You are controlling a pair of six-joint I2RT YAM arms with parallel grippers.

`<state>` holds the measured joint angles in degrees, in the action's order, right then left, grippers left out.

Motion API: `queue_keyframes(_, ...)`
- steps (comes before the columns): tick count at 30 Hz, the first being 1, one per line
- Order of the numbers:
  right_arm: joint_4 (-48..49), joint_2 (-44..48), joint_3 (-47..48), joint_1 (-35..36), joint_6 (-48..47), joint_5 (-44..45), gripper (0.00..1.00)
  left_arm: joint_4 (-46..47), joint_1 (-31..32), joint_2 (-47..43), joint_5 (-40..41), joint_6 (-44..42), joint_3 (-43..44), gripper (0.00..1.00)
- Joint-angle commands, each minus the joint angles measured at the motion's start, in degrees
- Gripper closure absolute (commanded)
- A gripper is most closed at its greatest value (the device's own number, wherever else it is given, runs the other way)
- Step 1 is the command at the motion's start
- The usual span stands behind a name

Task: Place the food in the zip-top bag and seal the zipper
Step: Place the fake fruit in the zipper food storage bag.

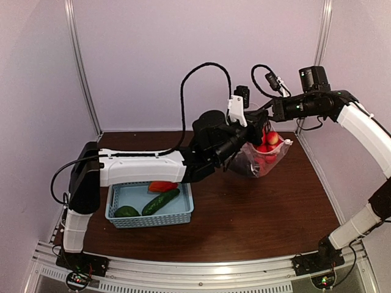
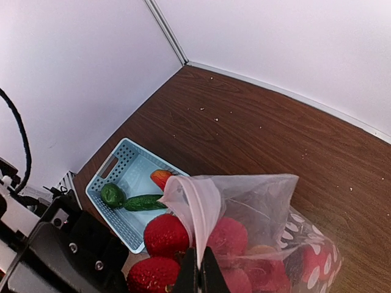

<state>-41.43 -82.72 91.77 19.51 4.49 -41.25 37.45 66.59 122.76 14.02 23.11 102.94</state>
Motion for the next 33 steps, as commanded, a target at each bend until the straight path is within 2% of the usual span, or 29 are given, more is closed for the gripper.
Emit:
queue_keyframes(1, 3.0, 0.3, 0.9, -0.7, 1.9, -3.8, 1.0, -6.1, 2.3, 1.5, -9.6, -13.0, 6.7, 1.0)
queue_keyframes(3, 3.2, 0.3, 0.6, -1.1, 2.0, -4.0, 1.0, -9.1, 3.5, 1.4, -10.5, -20.3, 8.6, 1.0)
queue_keyframes(8, 3.5, 0.3, 0.2, -1.5, 2.2, -4.4, 1.0, -13.4, 3.8, 0.7, -13.4, -27.0, 10.0, 1.0)
queue_keyframes(14, 2.7, 0.8, -1.0, -1.5, 0.6, -3.5, 1.0, -18.7, 3.6, -0.6, -14.0, -31.8, 11.5, 1.0)
queue_keyframes(19, 2.0, 2.2, -2.4, -1.5, -0.7, -3.1, 1.0, -24.7, 3.6, -2.6, -9.1, -32.1, 11.3, 0.99)
queue_keyframes(22, 2.4, 2.8, -2.3, -1.5, 0.0, -3.9, 1.0, -25.6, 3.6, -3.4, -7.8, -30.6, 8.6, 0.85)
queue_keyframes(23, 2.6, 2.8, -1.9, -1.5, 0.4, -4.2, 1.0, -25.3, 3.6, -3.7, -7.3, -30.3, 7.3, 0.78)
queue_keyframes(25, 2.5, 2.5, -0.9, -1.5, 0.9, -4.6, 1.0, -24.8, 3.6, -4.3, -5.7, -29.5, 5.8, 0.58)
queue_keyframes(29, 2.7, 1.7, 0.0, -1.5, 1.4, -5.1, 1.0, -24.5, 3.7, -6.8, -3.9, -29.2, 6.1, 0.36)
queue_keyframes(31, 3.1, 1.4, 0.0, -1.6, 1.7, -5.1, 1.0, -27.2, 3.6, -8.0, -3.5, -29.8, 8.9, 0.29)
queue_keyframes(33, 3.2, 1.0, 0.0, -1.6, 1.8, -5.2, 1.0, -29.1, 3.8, -10.5, -2.1, -28.6, 10.1, 0.27)
